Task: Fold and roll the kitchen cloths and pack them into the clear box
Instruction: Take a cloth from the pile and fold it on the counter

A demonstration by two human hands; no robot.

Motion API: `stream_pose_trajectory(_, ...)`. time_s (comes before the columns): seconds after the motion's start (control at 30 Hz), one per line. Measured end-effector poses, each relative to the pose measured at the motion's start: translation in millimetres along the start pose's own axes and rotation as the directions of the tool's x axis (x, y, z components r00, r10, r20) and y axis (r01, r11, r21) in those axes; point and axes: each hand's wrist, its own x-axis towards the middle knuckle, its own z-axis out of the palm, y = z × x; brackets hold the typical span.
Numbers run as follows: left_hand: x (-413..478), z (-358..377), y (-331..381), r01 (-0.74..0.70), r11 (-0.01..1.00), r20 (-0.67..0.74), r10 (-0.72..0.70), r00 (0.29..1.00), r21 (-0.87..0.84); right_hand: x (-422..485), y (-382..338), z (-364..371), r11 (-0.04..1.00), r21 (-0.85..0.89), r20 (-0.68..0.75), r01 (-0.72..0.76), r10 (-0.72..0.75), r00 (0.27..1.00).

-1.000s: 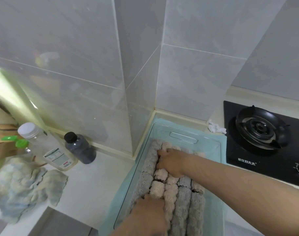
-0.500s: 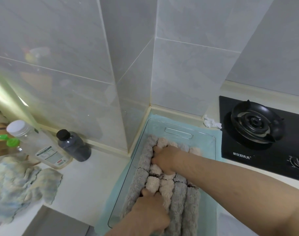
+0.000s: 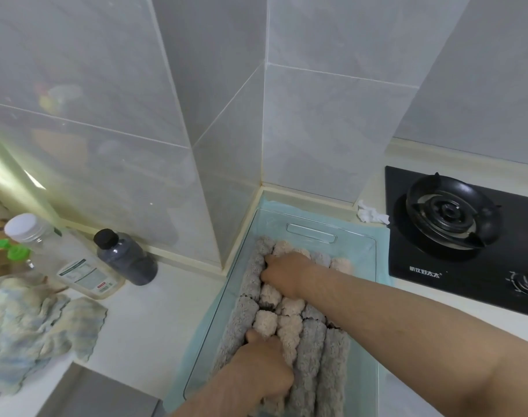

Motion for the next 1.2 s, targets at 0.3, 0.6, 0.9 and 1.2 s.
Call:
stream_pose_trajectory(0.3, 3, 4, 3, 0.022, 0.999, -0.053, -0.024, 0.998, -0.036, -4, -8, 11, 0.986, 0.164, -0.059, -0.035, 0.045, 0.997)
stream_pose_trajectory(0.6, -20, -5, 8, -0.091, 0.961, -0.251, 0.159, 0.955, 0.262, -71, 37, -1, 0.952, 0.299, -0.097, -0.066, 0.099, 0.99)
stream_pose_trajectory(0.9, -29, 30, 37, -0.139, 0.986, -0.129, 0.15, 0.98, 0.092, -69, 35, 16, 0.99, 0.137, 0.087, -0.015, 0.003, 0.996)
stream_pose_trajectory(1.2, -28, 30, 62, -0.098, 0.916, -0.129, 0.159, 0.979, 0.39, -65, 36, 18, 0.998, 0.038, 0.161, 0.054, -0.059, 0.985)
